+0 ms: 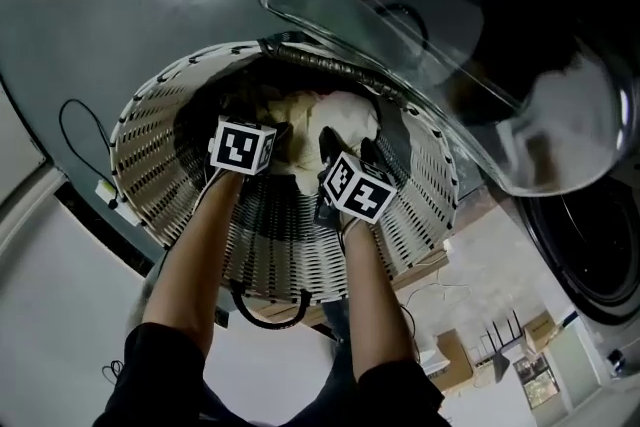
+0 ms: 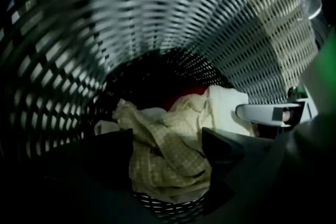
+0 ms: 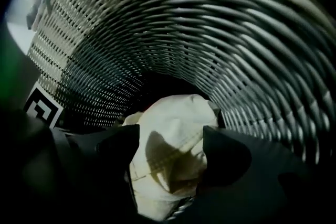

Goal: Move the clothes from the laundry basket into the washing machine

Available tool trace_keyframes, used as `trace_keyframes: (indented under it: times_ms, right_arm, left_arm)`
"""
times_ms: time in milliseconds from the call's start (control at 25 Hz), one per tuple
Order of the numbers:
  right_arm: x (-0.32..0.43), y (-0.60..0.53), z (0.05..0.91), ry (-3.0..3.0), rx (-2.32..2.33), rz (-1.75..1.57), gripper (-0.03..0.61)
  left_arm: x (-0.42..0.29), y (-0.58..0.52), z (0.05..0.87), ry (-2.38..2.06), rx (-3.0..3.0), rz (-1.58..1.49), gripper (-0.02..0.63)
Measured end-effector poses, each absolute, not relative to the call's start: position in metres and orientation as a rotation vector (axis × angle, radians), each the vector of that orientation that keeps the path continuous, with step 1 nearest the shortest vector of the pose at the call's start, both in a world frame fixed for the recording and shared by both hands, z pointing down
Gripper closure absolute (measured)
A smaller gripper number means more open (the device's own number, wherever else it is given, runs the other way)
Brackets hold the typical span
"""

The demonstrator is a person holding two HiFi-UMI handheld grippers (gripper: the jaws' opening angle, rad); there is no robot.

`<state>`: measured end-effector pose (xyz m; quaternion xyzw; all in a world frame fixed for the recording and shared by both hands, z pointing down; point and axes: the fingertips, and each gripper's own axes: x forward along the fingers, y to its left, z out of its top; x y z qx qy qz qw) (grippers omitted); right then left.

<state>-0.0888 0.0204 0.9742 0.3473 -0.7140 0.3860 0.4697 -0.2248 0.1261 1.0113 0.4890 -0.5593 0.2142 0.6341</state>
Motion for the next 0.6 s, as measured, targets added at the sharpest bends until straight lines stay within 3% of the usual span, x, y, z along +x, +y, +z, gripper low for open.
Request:
trace_keyframes:
  times_ms: [160, 280, 400, 520, 600]
  right_arm:
    - [-0.09, 0.029, 1.002, -1.706, 0.805, 0.906, 0.193]
    - [-0.091, 0.032, 1.017, -1.689, 0.79, 0.874, 0.229]
    - [-0.097, 0.031, 1.022, -1.706, 0.759, 0.84, 0.29]
    - [-0.097, 0.035, 1.019, -1.711, 0.721, 0.831, 0.387]
    - [-0.098, 0.037, 1.01, -1.731, 0.712, 0.844, 0.449]
  left_arm:
    - [-0.215, 0.132, 1.034, -1.252, 1.089, 0.463, 0.204]
    - [-0.212, 0.134, 1.047, -1.227, 1.09, 0.479, 0.212]
    - [-0.21, 0.131, 1.051, -1.202, 1.117, 0.487, 0.311]
    - [-0.204, 0.125, 1.042, -1.198, 1.166, 0.459, 0.453]
    - [-0.201, 0.121, 1.032, -1.212, 1.195, 0.457, 0.507]
